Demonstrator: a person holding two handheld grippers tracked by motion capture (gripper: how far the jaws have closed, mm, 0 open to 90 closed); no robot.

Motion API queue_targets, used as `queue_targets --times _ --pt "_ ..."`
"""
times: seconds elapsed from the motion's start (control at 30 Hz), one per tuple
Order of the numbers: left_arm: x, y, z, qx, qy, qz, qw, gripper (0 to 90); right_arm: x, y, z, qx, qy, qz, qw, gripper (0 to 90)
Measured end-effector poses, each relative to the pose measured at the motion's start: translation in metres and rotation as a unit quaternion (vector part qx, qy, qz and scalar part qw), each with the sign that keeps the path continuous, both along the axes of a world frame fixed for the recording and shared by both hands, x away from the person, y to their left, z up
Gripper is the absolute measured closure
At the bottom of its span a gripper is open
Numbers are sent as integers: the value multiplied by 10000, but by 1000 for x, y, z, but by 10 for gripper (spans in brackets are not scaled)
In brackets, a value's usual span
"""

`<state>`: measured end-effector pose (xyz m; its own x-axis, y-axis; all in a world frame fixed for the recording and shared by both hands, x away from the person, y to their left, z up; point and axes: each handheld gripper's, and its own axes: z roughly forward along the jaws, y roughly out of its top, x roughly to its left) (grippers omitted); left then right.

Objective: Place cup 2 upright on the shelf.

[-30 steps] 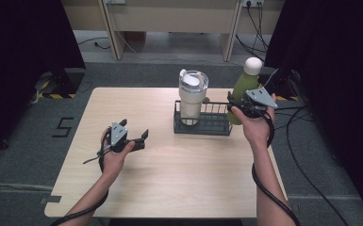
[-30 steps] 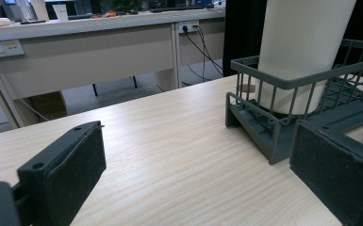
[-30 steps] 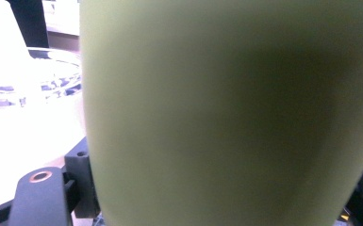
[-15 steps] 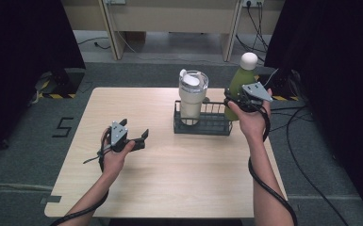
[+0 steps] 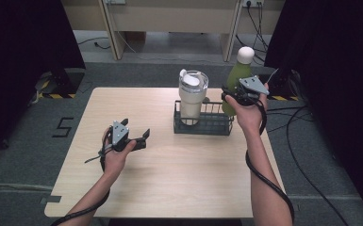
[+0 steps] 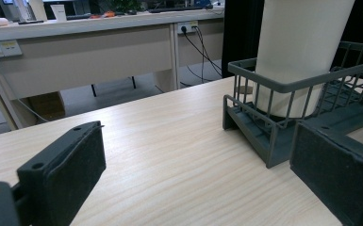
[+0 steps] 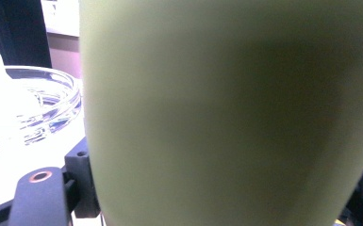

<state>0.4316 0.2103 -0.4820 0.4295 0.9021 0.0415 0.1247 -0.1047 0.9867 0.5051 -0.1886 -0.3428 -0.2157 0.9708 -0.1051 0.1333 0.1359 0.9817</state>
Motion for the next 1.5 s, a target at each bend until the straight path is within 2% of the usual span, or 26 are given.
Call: queue_targets --times 0.43,0.83,1.5 --pt "-2 1 0 4 -12 -41 10000 33 14 9 -8 33 118 -4 9999 207" --pt "-3 7 2 -37 -39 43 10000 33 27 24 -17 65 251 75 9996 207" --pt "-4 7 1 -11 -26 25 10000 33 32 26 -42 67 468 -11 9989 206"
